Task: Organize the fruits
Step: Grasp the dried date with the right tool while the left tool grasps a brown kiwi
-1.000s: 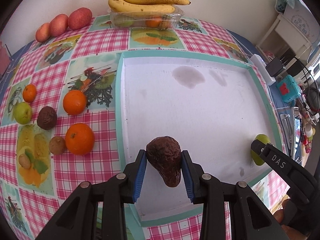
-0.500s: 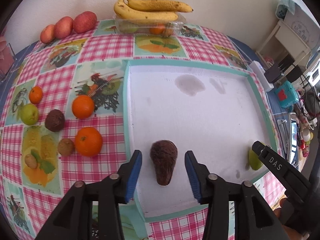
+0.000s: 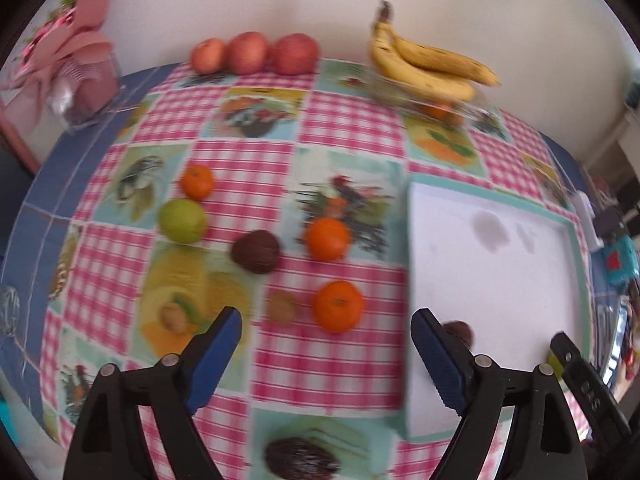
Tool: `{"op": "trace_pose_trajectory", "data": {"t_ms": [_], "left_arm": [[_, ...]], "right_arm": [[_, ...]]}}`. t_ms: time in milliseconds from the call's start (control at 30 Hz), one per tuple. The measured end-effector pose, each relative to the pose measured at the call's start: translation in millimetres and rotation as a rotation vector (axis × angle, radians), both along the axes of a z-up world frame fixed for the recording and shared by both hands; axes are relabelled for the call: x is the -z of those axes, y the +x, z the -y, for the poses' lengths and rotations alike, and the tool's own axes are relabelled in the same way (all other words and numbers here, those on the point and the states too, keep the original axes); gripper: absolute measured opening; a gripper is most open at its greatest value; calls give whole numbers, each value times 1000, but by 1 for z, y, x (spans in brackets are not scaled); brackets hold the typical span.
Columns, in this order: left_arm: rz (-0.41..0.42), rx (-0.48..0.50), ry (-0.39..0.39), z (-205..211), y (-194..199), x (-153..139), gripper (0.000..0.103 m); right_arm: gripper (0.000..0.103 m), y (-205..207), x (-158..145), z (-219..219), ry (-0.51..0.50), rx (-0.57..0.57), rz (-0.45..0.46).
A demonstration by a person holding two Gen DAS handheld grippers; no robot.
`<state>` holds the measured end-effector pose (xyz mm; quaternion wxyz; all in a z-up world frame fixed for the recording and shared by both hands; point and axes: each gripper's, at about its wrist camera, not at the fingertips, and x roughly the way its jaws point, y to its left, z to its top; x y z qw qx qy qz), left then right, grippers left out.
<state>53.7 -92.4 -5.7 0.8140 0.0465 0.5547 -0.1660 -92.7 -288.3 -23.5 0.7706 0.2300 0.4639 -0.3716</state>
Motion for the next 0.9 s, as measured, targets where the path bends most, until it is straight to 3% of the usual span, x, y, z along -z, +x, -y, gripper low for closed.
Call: {"op": "trace_pose_trajectory", "data": {"t_ms": [200, 667, 900], "left_arm": [[34, -48, 16, -35, 15, -10, 99], [77, -210, -15, -129, 46, -27, 103], [130, -198, 66, -153, 51, -34, 103]], "right_arm": [[93, 16, -5, -33, -6, -118, 24], [94, 33, -10, -82, 33, -265, 85], [94, 45, -9, -118, 118, -345, 86]]}}
